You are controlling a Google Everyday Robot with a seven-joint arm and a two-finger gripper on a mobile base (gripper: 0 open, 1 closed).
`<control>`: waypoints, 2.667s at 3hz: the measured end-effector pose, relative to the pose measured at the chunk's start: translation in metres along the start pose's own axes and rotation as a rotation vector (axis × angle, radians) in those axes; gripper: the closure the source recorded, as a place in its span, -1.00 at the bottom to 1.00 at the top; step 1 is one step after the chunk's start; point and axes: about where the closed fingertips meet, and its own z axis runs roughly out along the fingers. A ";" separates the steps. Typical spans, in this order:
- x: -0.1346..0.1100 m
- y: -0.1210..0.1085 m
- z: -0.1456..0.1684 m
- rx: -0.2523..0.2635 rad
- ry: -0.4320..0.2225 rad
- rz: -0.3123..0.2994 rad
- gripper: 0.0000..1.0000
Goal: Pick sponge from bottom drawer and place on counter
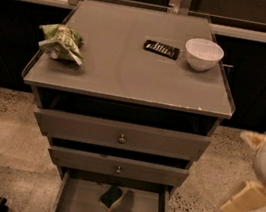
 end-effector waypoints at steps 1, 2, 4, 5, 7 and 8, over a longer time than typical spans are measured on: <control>0.040 0.020 0.062 -0.008 -0.053 0.081 -1.00; 0.040 0.002 0.066 0.061 -0.070 0.089 -1.00; 0.088 0.080 0.146 -0.026 -0.180 0.334 -1.00; 0.101 0.112 0.204 -0.102 -0.209 0.385 -1.00; 0.113 0.118 0.228 -0.129 -0.244 0.446 -1.00; 0.096 0.101 0.268 -0.139 -0.334 0.419 -1.00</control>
Offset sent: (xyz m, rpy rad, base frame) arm -0.0112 -0.0033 -0.0677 0.0700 0.0120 -0.0485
